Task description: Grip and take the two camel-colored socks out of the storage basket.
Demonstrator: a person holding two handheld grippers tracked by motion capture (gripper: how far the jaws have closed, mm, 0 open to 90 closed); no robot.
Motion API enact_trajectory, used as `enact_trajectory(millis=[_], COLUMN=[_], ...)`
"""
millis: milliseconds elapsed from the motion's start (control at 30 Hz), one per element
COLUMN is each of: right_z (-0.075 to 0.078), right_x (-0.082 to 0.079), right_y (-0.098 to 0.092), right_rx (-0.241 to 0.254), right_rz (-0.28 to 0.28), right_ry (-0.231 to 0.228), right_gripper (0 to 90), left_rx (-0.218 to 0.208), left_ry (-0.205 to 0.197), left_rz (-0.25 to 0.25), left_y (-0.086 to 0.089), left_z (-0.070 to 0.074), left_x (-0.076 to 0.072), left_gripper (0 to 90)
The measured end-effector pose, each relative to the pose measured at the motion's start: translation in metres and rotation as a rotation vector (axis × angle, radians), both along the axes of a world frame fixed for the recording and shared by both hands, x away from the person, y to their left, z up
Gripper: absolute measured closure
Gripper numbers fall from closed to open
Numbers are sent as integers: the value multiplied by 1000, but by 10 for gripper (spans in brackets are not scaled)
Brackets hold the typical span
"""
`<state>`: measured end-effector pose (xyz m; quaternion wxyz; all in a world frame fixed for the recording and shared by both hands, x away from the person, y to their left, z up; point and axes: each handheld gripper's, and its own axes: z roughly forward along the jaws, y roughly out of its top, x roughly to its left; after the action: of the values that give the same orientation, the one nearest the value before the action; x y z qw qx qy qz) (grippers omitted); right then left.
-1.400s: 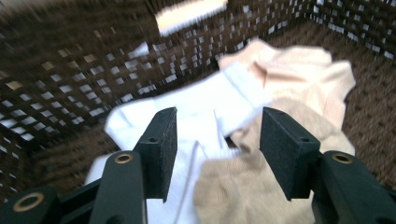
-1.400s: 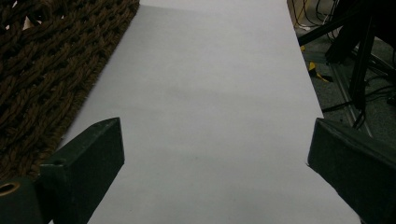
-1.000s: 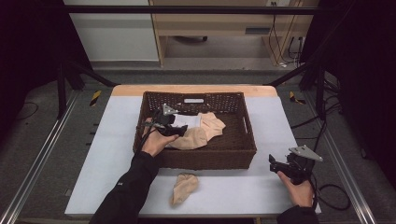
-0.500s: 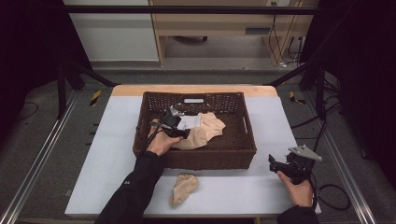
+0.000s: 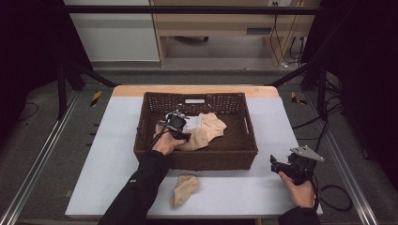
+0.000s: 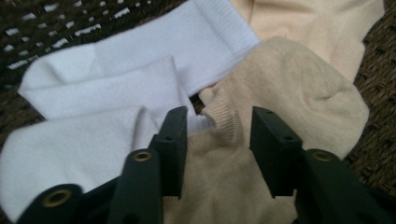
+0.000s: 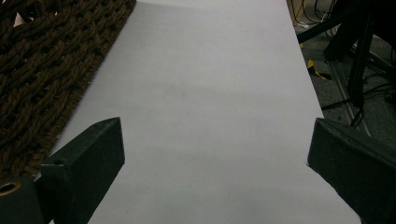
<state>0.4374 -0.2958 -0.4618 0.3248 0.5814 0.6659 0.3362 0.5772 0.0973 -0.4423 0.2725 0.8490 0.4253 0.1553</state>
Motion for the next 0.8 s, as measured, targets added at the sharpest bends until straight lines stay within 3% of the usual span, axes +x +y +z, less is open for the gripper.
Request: enact_trajectory(millis=[200, 400, 567, 667, 800], right_z=[0, 0, 0, 0, 1], right_x=[0, 0, 0, -1, -1], right_y=[0, 0, -1, -1, -1], right_rx=[-1, -1, -5, -7, -8], right_rz=[1, 0, 0, 1, -1], right_ry=[5, -1, -4, -5, -6], right_gripper=[42, 43, 42, 43, 42], left_rx=[3, -14, -62, -123, -154], left_ry=[42, 49, -1, -49, -133], left_rz=[-24, -26, -15, -1, 1], left_y=[0, 2, 5, 10, 16], left_z=[-1, 3, 9, 15, 23], left_x=[0, 0, -2, -4, -9], left_gripper=[760, 835, 842, 843, 844])
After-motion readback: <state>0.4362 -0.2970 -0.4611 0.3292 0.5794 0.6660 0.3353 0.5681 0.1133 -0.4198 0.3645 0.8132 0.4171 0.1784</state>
